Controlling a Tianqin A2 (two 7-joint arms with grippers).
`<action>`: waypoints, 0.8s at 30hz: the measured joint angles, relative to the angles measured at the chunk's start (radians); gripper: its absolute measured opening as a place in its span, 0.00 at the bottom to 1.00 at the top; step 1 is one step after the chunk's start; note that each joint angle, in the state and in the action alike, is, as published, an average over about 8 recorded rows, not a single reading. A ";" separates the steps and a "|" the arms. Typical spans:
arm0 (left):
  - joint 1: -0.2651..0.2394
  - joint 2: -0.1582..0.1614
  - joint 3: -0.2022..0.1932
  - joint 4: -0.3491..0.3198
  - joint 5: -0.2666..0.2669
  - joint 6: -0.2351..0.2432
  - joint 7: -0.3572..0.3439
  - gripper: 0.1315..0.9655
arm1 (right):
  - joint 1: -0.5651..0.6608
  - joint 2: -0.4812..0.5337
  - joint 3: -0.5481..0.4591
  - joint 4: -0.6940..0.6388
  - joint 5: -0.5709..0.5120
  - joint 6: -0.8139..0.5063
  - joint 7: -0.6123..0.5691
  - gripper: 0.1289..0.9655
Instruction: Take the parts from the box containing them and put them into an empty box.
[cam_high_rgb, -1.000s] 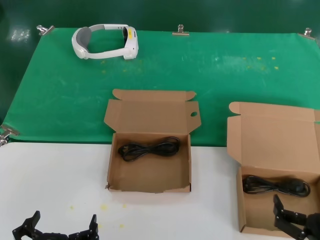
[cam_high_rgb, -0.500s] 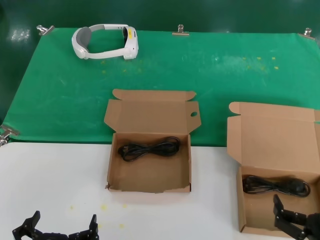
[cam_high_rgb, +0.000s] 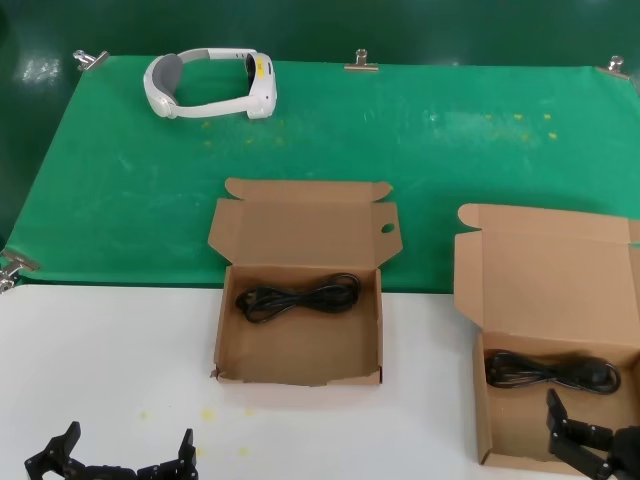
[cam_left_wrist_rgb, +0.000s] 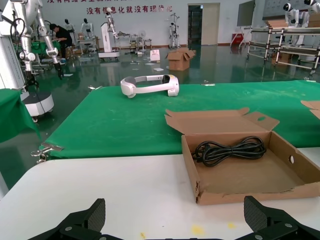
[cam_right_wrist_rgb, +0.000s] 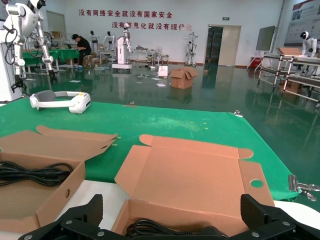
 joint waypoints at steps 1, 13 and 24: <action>0.000 0.000 0.000 0.000 0.000 0.000 0.000 1.00 | 0.000 0.000 0.000 0.000 0.000 0.000 0.000 1.00; 0.000 0.000 0.000 0.000 0.000 0.000 0.000 1.00 | 0.000 0.000 0.000 0.000 0.000 0.000 0.000 1.00; 0.000 0.000 0.000 0.000 0.000 0.000 0.000 1.00 | 0.000 0.000 0.000 0.000 0.000 0.000 0.000 1.00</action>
